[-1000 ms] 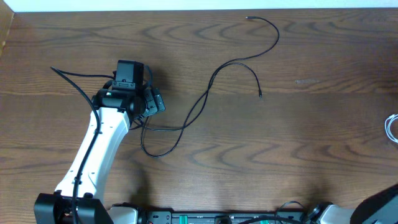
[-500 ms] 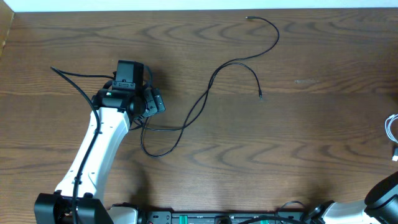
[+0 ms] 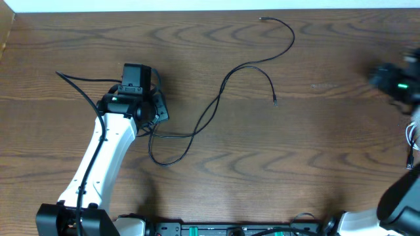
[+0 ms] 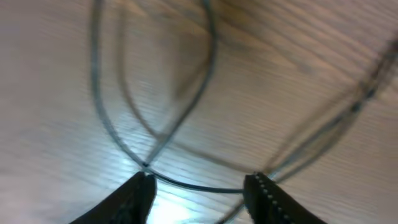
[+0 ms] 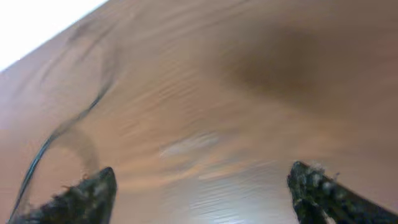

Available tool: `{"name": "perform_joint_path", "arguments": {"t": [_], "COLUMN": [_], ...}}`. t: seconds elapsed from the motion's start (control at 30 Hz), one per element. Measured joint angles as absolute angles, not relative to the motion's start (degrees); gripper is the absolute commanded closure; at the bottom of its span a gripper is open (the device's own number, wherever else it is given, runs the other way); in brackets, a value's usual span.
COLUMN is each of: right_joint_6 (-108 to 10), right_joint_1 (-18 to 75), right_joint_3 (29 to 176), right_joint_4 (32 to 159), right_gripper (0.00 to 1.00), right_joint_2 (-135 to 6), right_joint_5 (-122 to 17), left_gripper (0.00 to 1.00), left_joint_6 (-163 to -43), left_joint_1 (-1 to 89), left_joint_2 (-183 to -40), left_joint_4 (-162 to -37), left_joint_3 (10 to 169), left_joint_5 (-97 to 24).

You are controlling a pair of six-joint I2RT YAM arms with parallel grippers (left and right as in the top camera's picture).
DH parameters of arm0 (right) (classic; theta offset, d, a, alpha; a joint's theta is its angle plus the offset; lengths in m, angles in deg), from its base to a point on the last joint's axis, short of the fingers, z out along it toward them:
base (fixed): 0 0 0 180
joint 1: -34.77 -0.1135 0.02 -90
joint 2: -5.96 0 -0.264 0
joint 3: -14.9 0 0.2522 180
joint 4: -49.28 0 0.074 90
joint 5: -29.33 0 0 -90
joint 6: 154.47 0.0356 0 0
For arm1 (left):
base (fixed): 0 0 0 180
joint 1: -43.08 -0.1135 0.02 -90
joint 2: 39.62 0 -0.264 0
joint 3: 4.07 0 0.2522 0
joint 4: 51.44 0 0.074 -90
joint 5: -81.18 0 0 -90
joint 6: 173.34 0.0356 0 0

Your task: Untangle cables

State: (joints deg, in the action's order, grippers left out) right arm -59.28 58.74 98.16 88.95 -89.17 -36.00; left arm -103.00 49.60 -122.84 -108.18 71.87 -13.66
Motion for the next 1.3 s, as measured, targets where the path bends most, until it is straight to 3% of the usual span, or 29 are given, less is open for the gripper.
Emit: {"name": "perform_joint_path", "arguments": {"t": [0.1, 0.3, 0.43, 0.67, 0.83, 1.3], "right_joint_6": [-62.2, -63.1, -57.4, -44.6, -37.4, -25.8], "right_joint_1": [48.7, 30.7, 21.0, 8.4, 1.9, -3.8], "right_joint_3": [98.2, 98.2, 98.2, 98.2, 98.3, 98.4], "right_joint_4": [90.8, 90.4, 88.2, 84.7, 80.1, 67.9], "right_gripper": [0.01, 0.01, 0.01, 0.01, 0.01, 0.01], "right_joint_2": [-89.2, -89.2, -89.7, -93.3, -98.9, -109.7], "right_joint_5": [-34.4, -37.5, -41.2, -45.6, -47.8, -57.6], "left_gripper": [0.32, 0.22, 0.13, 0.08, 0.07, 0.07], "left_joint_6": [-100.9, -99.2, -100.9, -106.3, -107.7, -108.0], "left_joint_1": [49.9, 50.2, 48.4, 40.0, 39.0, 39.0], "left_joint_2": [-122.8, -122.8, -121.9, -114.5, -114.7, -116.1], "left_joint_4": [-107.7, -110.1, -111.4, -114.8, -116.2, -118.1], "left_joint_3": [71.9, 71.9, 71.9, 71.9, 71.9, 71.9], "left_joint_5": [-16.8, -12.3, -7.6, -4.2, -4.0, -5.3]}}
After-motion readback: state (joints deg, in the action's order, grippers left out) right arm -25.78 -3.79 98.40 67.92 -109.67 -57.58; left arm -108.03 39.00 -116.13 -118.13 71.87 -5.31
